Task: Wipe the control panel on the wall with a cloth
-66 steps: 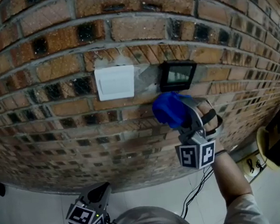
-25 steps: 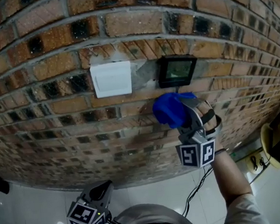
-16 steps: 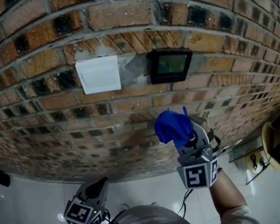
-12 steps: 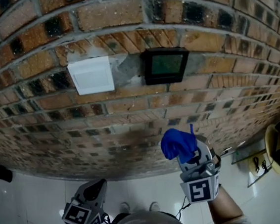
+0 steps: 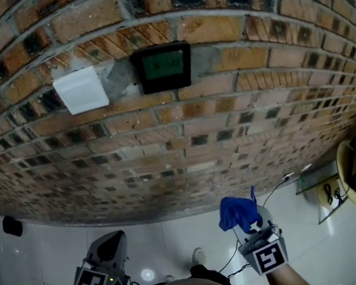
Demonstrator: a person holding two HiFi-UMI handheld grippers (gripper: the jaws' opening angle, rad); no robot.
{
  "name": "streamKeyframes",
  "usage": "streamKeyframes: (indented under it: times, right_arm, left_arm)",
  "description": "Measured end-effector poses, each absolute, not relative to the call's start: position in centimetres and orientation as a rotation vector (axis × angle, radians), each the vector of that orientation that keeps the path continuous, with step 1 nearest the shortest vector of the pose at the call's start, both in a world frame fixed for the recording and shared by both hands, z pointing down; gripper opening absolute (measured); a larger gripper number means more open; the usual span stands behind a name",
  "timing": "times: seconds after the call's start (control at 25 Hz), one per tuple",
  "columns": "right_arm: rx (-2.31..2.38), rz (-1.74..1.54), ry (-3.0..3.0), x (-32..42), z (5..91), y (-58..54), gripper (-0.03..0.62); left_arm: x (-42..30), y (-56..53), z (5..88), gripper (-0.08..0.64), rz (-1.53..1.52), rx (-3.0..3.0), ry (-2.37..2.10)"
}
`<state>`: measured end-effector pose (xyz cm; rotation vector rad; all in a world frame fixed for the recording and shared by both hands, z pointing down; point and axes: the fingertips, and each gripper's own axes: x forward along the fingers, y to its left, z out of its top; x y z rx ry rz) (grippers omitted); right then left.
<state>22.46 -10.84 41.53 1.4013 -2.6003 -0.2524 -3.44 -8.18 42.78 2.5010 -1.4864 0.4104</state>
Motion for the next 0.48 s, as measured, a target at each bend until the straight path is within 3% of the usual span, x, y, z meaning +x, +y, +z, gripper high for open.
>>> streamKeyframes:
  times: [0.48]
  right_arm:
    - [1.517,-0.173,-2.607,17.3,38.6,6.8,0.087]
  left_arm:
    - [-10.6,4.2,42.4,0.002,0.366,2.592,-1.424]
